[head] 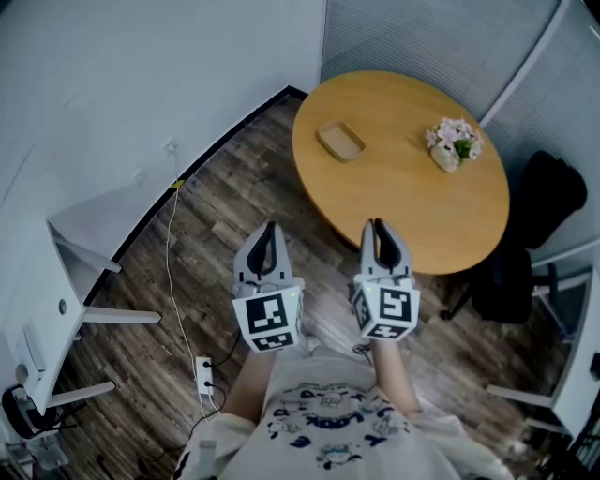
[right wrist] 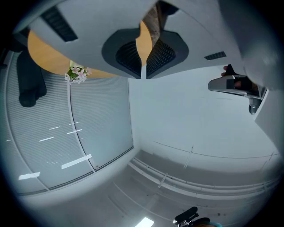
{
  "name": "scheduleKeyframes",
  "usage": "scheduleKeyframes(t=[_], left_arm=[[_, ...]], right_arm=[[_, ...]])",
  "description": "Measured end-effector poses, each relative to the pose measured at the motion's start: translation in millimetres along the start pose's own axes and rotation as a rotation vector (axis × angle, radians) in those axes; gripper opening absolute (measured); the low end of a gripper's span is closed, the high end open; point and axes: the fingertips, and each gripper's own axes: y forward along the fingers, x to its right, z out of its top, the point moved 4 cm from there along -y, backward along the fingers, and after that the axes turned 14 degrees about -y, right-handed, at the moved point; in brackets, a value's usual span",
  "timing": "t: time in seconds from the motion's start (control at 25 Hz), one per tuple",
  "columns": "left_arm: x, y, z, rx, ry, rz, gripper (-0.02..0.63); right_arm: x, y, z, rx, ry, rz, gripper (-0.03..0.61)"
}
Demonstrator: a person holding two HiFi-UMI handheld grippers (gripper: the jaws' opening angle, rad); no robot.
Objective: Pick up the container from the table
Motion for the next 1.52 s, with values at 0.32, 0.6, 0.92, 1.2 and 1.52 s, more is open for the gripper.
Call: scheduleKeyframes(t=[0.32,0.6,0.92,1.2,1.52], left_arm=[[-14.5,76.9,8.1,-0.017,-0.003,-0.031,0.003],[-34.4,157.4,21.9,-0.043,0.002,-0.071,0.003],[-56.7,241.6,27.5,-0.087,0.001,-0.102,0.003],[-68.5,287.7,18.8,-0.134,-0.003,-0.121,0.003],[-65.7,322.0,0.8,-0.194,-0.015,-0.125,0.003]], right_arm=[[11.3,69.6,-2.8,-0.044,0.002,-0.02,0.023],[21.9,148.8,-3.2,-0.06,0.011,-0.076,0.023],[34.3,227.2,-5.4,-0.095,0.007,-0.116,0.023],[40.8,269.7,-21.8,-0.15,0.01,-0.153,0.023],[51.7,297.5,-39.7,-0.235,0.017,-0.145,0.023]])
